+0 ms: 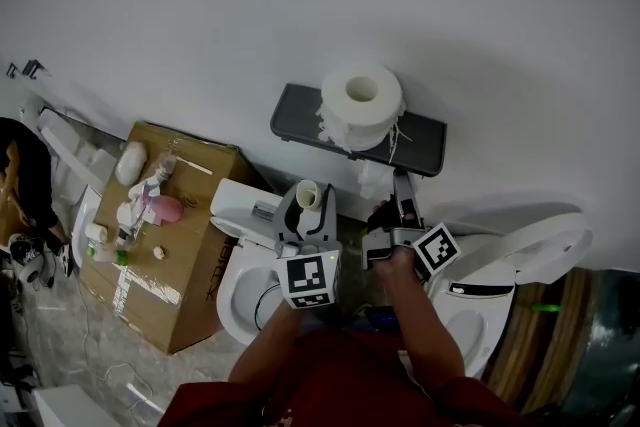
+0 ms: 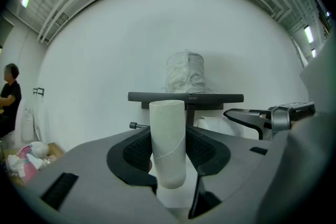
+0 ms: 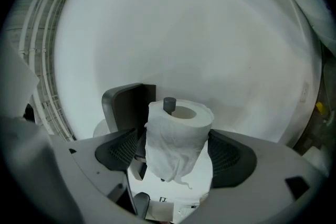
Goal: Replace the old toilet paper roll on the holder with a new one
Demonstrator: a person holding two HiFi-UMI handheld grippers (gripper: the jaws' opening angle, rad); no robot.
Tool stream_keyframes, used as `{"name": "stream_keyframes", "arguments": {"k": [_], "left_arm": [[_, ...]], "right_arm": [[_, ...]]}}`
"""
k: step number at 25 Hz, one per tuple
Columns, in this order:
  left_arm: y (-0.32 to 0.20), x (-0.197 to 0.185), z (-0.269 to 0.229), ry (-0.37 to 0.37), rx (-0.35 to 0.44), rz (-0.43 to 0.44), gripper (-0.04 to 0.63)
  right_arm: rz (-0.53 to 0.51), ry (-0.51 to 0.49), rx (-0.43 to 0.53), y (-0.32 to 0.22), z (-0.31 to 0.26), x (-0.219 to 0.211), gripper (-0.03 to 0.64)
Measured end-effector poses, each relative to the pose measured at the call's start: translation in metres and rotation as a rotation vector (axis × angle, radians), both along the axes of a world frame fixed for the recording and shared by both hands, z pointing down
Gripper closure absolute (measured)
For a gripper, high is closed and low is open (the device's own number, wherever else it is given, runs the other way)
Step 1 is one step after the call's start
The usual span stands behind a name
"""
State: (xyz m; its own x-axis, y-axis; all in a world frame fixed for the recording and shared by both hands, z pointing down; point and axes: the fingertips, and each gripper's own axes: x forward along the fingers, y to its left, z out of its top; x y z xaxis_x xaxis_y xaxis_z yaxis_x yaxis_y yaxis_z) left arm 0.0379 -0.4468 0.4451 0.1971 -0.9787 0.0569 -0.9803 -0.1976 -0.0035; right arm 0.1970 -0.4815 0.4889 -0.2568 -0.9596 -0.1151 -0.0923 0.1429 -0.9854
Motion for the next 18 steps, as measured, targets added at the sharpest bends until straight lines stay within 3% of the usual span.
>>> {"name": "stream_keyframes", "arguments": {"k": [10,18], "left_arm": [[0.009,0.020,-0.007,0.005,0.011,0.038,0.402],[0.016,0.041,-0.009,0.001,0.015,0.083,0.402]], "right_arm": [[-0.040,0.041,0.029,0.034,-0.008,0.002,0.222],[-0.017,0.219,0.110,0.057,-0.027,0.020,0.222]]}}
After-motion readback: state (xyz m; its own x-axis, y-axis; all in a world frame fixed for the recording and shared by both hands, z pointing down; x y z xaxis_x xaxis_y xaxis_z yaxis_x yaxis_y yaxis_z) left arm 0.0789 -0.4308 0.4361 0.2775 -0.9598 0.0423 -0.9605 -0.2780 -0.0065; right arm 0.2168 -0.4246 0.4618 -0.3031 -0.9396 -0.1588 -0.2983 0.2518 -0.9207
